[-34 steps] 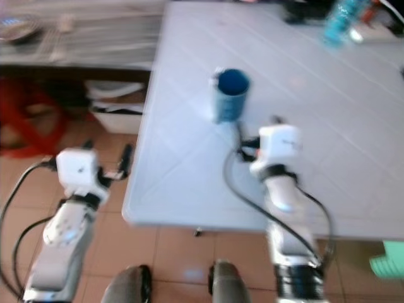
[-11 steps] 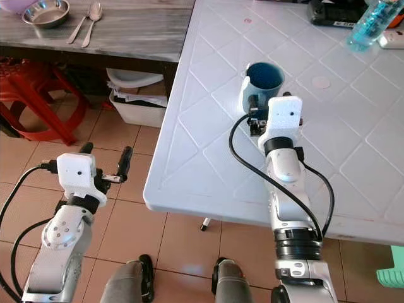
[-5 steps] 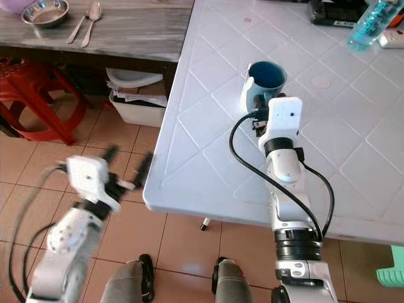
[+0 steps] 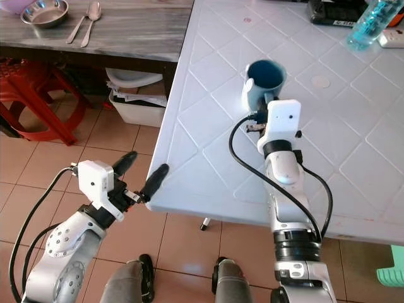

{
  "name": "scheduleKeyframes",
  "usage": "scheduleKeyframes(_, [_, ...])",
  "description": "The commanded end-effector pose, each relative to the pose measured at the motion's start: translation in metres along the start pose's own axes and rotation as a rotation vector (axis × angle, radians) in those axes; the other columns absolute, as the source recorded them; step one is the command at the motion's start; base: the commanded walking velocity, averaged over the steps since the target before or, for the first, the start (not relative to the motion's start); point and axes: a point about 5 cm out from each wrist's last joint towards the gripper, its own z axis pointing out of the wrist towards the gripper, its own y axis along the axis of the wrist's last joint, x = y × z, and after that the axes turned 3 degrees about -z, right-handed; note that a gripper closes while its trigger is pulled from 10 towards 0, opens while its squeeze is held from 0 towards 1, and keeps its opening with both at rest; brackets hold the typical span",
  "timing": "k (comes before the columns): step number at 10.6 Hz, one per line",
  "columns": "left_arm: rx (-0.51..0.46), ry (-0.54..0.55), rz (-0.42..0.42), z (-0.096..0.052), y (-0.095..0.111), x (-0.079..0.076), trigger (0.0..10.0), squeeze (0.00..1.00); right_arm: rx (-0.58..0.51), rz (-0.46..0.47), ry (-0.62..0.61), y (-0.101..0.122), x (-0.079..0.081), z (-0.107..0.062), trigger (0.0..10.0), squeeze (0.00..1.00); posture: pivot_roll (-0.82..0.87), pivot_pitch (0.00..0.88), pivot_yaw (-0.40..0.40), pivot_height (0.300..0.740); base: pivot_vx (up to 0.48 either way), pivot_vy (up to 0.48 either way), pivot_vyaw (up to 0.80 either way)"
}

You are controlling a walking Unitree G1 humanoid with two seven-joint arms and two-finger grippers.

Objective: Setting the table

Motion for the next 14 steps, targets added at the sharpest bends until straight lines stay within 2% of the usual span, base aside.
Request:
scheduleKeyframes(1, [0.008, -0.019, -0.005, -0.002, 0.000, -0.003, 10.0, 0.00, 0.025, 0.010, -0.012, -0.006, -0.003, -0.004, 0.0, 0.00, -0.02, 0.242, 0.020, 0.740, 0.000, 0.000, 0.00])
scheduleKeyframes(3, [0.014, 0.018, 0.013, 0.001, 0.000, 0.002, 10.0, 0.00, 0.023, 0.012, -0.022, -0.005, -0.005, -0.003, 0.0, 0.00, -0.02, 0.231, 0.015, 0.740, 0.000, 0.000, 0.00])
scheduleKeyframes(4, [0.023, 0.108, 0.049, 0.004, -0.001, 0.013, 10.0, 0.00, 0.014, 0.024, -0.023, -0.003, -0.004, -0.001, 0.0, 0.00, -0.02, 0.225, 0.015, 0.740, 0.000, 0.000, 0.00])
scheduleKeyframes(6, [0.016, 0.189, 0.096, 0.005, 0.002, 0.026, 10.0, 0.00, -0.004, 0.063, -0.006, 0.002, 0.000, -0.002, 0.0, 0.00, -0.02, 0.222, 0.014, 0.740, 0.000, 0.240, 0.00])
scheduleKeyframes(7, [-0.005, 0.241, 0.122, 0.005, 0.006, 0.035, 10.0, 0.00, -0.034, 0.138, 0.041, 0.013, 0.008, -0.005, 2.0, 0.00, -0.02, 0.219, 0.014, 0.740, 0.000, 0.480, 0.00])
scheduleKeyframes(8, [-0.024, 0.284, 0.141, 0.005, 0.009, 0.042, 10.0, 0.00, -0.075, 0.153, 0.076, 0.022, 0.013, -0.009, 9.0, 0.00, -0.02, 0.217, 0.014, 0.740, 0.000, 0.480, 0.00])
scheduleKeyframes(9, [-0.056, 0.300, 0.119, 0.006, 0.012, 0.044, 10.0, 0.00, -0.087, 0.153, 0.134, 0.022, 0.020, -0.017, 10.0, 0.00, -0.02, 0.207, 0.014, 0.740, 0.000, 0.480, 0.00])
scheduleKeyframes(10, [-0.068, 0.310, 0.104, 0.006, 0.012, 0.046, 10.0, 0.00, -0.088, 0.144, 0.148, 0.019, 0.022, -0.023, 10.0, 0.00, -0.03, 0.193, 0.020, 0.740, 0.000, 0.480, 0.00])
scheduleKeyframes(12, [-0.053, 0.394, 0.181, 0.004, 0.010, 0.053, 10.0, 0.00, -0.078, 0.157, 0.116, 0.012, 0.020, -0.033, 10.0, 0.00, -0.03, 0.170, 0.020, 0.740, 0.000, 0.480, 0.00])
scheduleKeyframes(13, [-0.073, 0.449, 0.185, 0.003, 0.012, 0.060, 10.0, 0.00, -0.052, 0.167, 0.114, 0.008, 0.020, -0.040, 10.0, 0.00, -0.03, 0.166, 0.017, 0.740, 0.000, 0.480, 0.00])
scheduleKeyframes(14, [-0.087, 0.468, 0.193, 0.006, 0.014, 0.063, 10.0, 0.00, -0.035, 0.187, 0.107, 0.010, 0.024, -0.039, 10.0, 0.00, -0.03, 0.167, 0.015, 0.740, 0.000, 0.450, 0.00])
